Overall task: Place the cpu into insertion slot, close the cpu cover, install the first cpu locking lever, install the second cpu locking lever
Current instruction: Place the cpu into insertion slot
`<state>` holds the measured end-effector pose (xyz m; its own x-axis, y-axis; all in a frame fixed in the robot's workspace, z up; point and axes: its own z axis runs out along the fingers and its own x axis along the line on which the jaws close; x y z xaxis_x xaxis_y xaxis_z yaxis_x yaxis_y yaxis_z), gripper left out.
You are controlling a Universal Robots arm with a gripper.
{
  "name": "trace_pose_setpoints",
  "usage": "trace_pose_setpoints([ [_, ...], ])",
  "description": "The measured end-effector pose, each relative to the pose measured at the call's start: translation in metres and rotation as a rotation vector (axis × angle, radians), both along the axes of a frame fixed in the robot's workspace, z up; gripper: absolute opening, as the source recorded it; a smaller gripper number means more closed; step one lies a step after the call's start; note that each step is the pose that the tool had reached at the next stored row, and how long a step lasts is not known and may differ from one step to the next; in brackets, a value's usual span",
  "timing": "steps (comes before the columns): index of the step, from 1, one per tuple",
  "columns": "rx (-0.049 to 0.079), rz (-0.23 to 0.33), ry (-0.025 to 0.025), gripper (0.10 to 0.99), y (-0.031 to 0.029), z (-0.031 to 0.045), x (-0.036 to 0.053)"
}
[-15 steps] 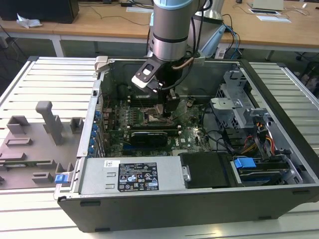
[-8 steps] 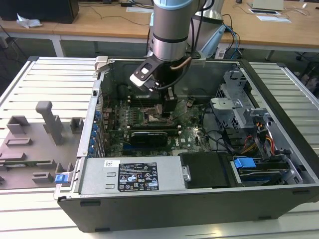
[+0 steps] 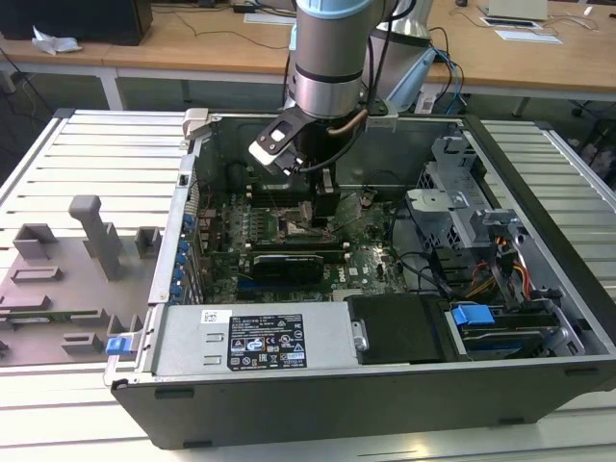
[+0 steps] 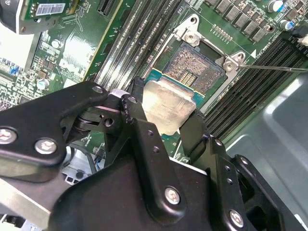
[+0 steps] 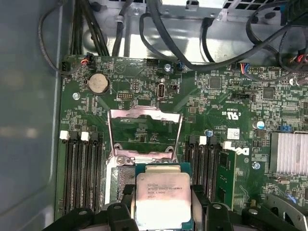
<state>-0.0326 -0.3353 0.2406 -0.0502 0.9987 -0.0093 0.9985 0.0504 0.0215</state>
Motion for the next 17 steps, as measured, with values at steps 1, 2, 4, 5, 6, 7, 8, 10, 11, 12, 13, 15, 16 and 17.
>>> trace_pose_setpoints([
  [1,0.0,0.0,0.0,0.541,0.0,0.0,0.0],
  [2,0.0,0.0,0.0,0.541,0.0,0.0,0.0],
  [4,0.0,0.0,0.0,0.541,0.0,0.0,-0.0001],
  [5,0.0,0.0,0.0,0.541,0.0,-0.0002,-0.0011],
  [6,0.0,0.0,-0.0001,0.541,0.0,-0.0004,-0.0024],
  [7,0.0,0.0,0.0,0.541,0.0002,-0.0009,-0.0053],
  [8,0.0,0.0,0.0,0.541,0.0002,-0.0013,-0.0072],
  [10,0.0,0.0,0.0,0.541,0.0002,-0.0017,-0.0093],
  [11,0.0,0.0,0.0,0.541,0.0003,-0.0019,-0.0105],
  [12,0.0,0.0,0.0,0.541,0.0003,-0.0021,-0.0116],
  [13,0.0,0.0,0.0,0.541,0.0003,-0.0024,-0.0135],
  [15,0.0,0.0,0.0,0.541,0.0003,-0.0029,-0.0172],
  [16,0.0,0.0,0.0,0.541,0.0003,-0.0031,-0.0185],
  [17,0.0,0.0,0.0,0.541,0.0003,-0.0034,-0.02],
])
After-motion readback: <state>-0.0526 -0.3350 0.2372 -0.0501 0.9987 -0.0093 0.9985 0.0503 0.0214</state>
